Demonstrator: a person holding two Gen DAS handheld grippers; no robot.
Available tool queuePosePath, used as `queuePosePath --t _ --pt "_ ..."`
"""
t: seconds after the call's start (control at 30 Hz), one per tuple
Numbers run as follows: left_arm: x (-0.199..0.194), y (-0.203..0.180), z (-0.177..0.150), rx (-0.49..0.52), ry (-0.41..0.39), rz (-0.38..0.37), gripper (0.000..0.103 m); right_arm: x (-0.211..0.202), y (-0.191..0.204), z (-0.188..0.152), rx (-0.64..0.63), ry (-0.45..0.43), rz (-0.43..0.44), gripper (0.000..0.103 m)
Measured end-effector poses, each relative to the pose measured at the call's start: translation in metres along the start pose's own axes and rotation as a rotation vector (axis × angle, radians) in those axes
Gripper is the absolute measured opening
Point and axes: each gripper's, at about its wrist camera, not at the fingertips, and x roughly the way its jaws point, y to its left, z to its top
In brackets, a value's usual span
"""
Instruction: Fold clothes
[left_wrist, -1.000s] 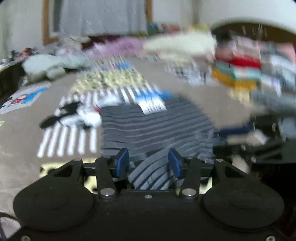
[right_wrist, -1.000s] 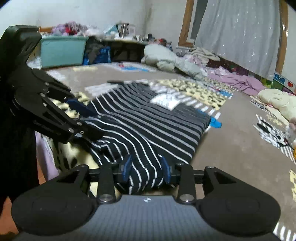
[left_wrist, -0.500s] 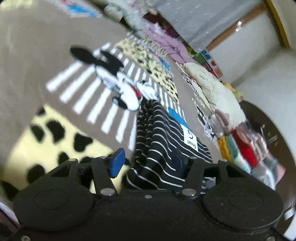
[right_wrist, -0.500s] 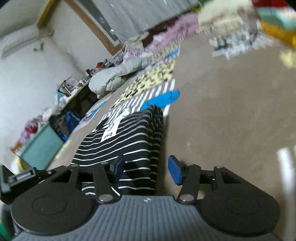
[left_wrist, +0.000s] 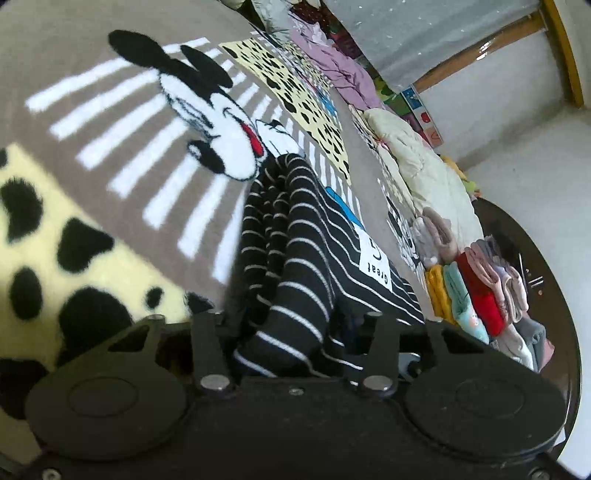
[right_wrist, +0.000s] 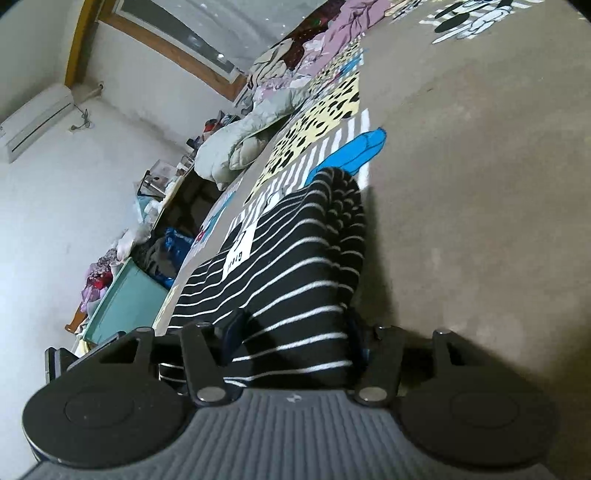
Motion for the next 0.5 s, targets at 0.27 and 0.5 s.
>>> queuePosePath --t 0.27,0.5 --pt "-0.033 -0.017 -0.004 0.008 -0.04 -0.059 0.027 -0.001 0.019 -0.009 -0.015 0.005 0.051 0.031" --pt "-0.113 -0.015 0.031 -0.08 -0.22 -0.131 0.027 -0.002 0.075 0.008 -0.079 0.018 0.183 0.031"
